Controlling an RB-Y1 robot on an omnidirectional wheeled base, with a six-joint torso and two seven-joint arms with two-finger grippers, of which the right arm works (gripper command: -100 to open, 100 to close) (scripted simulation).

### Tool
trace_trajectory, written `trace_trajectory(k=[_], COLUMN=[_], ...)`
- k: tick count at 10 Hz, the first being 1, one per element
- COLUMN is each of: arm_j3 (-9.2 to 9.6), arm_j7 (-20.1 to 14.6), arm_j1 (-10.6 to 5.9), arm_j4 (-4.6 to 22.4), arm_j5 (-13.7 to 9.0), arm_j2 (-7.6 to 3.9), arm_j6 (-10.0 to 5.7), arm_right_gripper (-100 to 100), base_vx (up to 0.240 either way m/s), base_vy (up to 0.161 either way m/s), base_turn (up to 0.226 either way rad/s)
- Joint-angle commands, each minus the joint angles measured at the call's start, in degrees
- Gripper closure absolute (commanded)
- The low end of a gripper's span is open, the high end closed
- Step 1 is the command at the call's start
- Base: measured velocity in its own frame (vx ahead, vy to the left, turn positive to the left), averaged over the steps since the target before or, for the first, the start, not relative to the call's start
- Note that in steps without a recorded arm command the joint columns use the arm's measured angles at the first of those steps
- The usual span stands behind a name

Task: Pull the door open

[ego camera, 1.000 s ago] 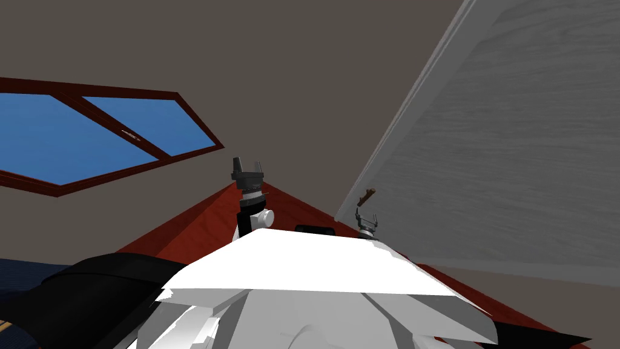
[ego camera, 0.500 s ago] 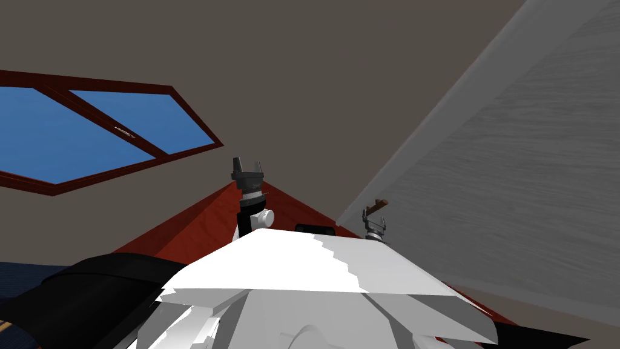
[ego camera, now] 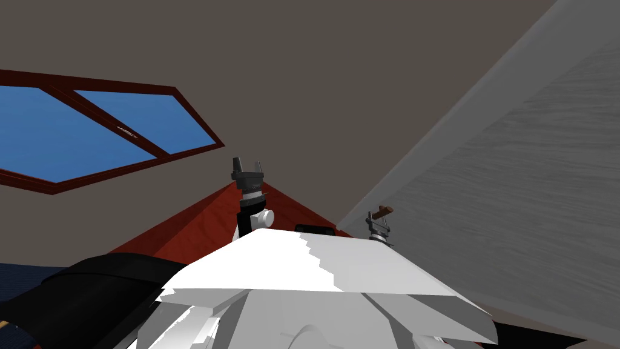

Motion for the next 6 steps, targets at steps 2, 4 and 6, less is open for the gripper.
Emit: trace_trajectory(k=[2,4,6], arm_j3=[-0.21,-0.21,0.86], arm_j7=[0.1,0.1,-0.8], arm_j1=[-0.14,-0.14,0.45], arm_j4=[0.0,0.0,-0.5], arm_j5=[-0.1,-0.1,0.5], arm_j2=[-0.14,-0.14,-0.76], arm_j6=[0.16,0.16,-0.2], arm_right_gripper=[100,100,100], base_vx=[-0.02,0.0,-0.068], base_vy=[-0.003,0.0,-0.011], base_turn=[-0.003,0.0,0.04])
